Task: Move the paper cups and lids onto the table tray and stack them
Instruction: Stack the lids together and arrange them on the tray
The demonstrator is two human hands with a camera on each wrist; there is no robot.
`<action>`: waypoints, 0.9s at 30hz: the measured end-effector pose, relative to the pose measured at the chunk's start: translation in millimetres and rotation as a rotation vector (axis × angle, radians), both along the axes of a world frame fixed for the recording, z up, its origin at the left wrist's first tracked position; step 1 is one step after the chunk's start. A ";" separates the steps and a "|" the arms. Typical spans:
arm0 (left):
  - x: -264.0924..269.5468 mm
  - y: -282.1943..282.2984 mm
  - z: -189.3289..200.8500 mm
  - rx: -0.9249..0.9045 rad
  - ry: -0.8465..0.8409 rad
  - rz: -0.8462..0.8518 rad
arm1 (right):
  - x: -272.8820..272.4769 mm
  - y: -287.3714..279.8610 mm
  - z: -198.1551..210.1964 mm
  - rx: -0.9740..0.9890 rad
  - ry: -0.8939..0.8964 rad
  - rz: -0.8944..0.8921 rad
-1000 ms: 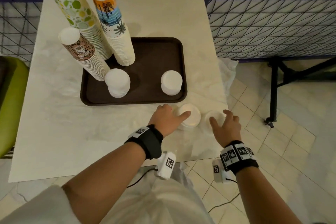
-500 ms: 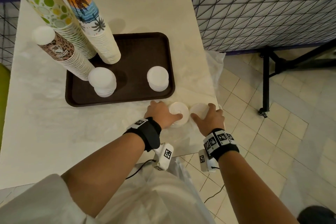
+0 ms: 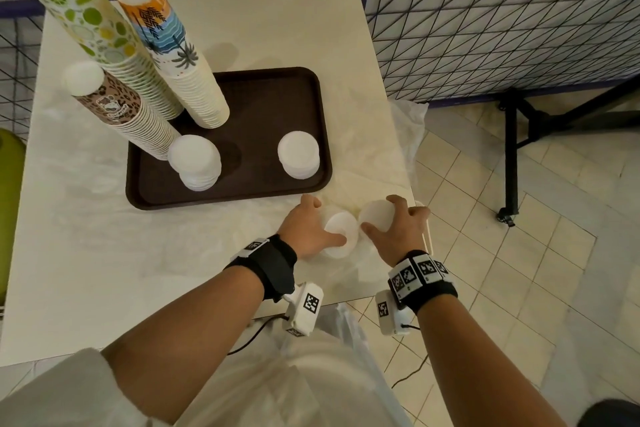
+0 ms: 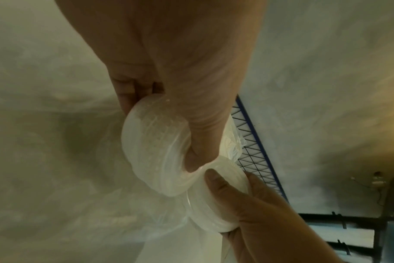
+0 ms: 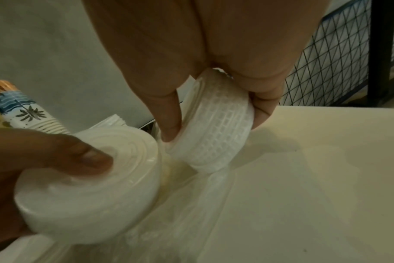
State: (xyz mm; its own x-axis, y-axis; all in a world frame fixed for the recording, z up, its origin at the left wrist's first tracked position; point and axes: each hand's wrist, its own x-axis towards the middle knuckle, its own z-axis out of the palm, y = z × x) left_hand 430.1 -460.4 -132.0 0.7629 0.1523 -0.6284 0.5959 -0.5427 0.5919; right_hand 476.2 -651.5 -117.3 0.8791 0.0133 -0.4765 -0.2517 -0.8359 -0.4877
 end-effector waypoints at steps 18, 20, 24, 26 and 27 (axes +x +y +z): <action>-41.7 79.0 1.4 -0.490 -0.148 0.766 | 13.8 11.1 44.3 0.490 -0.135 -0.155; -43.0 76.9 -2.8 -0.460 -0.161 0.849 | 6.7 22.6 49.6 0.500 -0.105 -0.070; -36.7 79.0 -12.1 -0.447 -0.149 0.963 | -9.0 59.7 38.2 0.479 -0.025 0.063; -50.0 120.3 -16.6 -0.469 -0.183 1.070 | -21.5 119.2 31.8 0.458 0.006 0.208; -45.8 119.3 -15.2 -0.469 -0.173 1.081 | -20.7 125.3 33.7 0.448 0.010 0.219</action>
